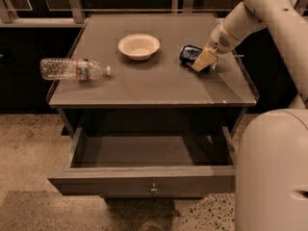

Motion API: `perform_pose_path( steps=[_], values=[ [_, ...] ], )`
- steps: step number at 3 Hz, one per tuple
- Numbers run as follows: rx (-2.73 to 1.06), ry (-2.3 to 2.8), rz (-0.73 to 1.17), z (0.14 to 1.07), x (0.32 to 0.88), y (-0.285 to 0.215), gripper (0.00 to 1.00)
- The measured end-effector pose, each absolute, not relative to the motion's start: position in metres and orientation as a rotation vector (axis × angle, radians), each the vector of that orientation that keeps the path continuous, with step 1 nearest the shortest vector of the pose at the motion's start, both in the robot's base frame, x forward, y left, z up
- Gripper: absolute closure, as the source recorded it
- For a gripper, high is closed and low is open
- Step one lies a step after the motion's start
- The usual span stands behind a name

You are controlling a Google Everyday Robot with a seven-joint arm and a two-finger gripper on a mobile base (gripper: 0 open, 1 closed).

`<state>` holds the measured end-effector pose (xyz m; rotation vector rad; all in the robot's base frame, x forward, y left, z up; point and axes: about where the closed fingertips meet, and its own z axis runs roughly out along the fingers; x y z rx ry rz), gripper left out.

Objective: Place pepsi can into top drawer

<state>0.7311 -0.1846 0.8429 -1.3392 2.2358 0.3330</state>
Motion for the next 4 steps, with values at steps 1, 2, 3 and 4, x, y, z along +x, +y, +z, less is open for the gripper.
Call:
perform_pose_path(
  steps=[1,2,3,4],
  values=[
    [-1.342,2.229,0.353,0.840,0.731,-0.182,1.00],
    [-1.331,2.223,0.366,0.843,0.730,-0.181,1.00],
    [-1.272,2.215,0.401,0.847,0.714,-0.188,1.00],
    [-1.078,2.116,0.439,0.902,0.671,-0.200,1.00]
  ],
)
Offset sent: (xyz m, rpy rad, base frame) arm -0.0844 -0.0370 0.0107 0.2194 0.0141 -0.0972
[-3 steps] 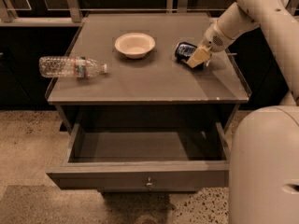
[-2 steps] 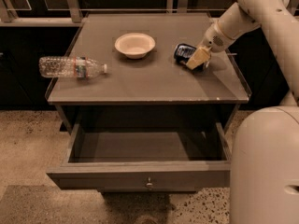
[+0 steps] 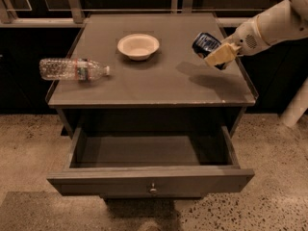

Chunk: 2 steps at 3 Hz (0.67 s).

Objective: Place pepsi can into top drawer

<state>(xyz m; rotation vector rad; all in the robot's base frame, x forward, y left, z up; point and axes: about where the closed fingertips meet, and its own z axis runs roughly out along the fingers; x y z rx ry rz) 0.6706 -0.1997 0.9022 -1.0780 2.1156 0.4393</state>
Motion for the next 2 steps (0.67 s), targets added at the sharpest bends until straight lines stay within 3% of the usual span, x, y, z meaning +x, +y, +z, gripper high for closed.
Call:
perform_pose_path(
  steps=[1,2],
  values=[
    [-0.931,2.042,0.446,0.933,0.623,-0.207,1.00],
    [-0.863,2.128,0.483,0.899,0.589,-0.211,1.00]
  ],
)
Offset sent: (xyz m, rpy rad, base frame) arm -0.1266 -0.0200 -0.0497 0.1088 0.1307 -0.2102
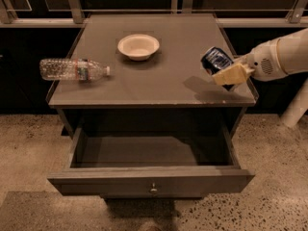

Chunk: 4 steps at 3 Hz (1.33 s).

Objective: Place pepsi can into top drawer

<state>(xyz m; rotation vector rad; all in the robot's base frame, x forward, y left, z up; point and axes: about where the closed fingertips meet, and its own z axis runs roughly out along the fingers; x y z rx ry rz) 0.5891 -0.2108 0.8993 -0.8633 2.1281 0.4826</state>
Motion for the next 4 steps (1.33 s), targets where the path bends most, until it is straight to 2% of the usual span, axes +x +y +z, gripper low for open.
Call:
perform_pose_path(
  steps=[2,4],
  values=[
    [-0.878,2.154,0.522,0.879,0.574,-0.205,1.00],
    [-0.717,2.233,0.621,0.841,0.504,-0.216,1.00]
  ],
)
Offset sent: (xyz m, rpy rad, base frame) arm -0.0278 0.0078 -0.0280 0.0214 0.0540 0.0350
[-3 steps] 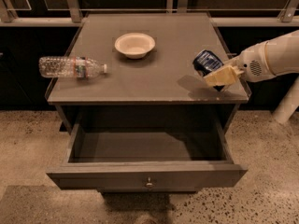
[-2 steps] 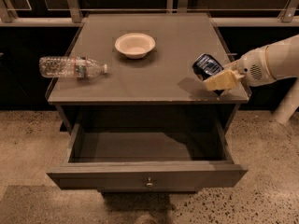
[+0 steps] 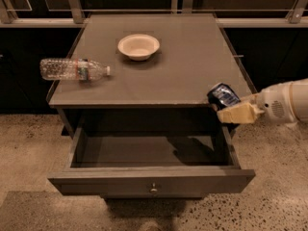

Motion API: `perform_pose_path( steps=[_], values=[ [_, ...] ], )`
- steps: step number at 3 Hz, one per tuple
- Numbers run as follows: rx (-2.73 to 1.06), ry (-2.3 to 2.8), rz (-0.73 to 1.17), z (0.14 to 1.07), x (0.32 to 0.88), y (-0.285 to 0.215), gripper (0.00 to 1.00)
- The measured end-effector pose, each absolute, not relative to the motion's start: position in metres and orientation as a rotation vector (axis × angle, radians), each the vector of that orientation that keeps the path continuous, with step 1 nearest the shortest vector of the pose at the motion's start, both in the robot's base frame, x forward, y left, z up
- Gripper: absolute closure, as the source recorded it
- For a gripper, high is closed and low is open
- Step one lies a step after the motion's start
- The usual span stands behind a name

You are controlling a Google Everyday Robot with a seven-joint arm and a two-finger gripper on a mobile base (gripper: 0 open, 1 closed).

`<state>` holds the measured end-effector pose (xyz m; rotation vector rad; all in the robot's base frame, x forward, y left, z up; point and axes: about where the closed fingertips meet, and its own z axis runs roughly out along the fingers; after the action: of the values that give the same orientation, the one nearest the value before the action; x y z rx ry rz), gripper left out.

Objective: Place pepsi can into top drawer

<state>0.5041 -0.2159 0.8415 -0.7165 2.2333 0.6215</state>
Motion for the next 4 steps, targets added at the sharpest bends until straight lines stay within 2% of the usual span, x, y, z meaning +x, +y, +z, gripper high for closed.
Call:
perform_pose_path(
  steps=[2,4],
  values=[
    [-0.654,2.301,0.679,0.816,0.462,-0.217,1.00],
    [-0.697,2.382,0.836,0.749,0.468,-0.200,1.00]
  ],
)
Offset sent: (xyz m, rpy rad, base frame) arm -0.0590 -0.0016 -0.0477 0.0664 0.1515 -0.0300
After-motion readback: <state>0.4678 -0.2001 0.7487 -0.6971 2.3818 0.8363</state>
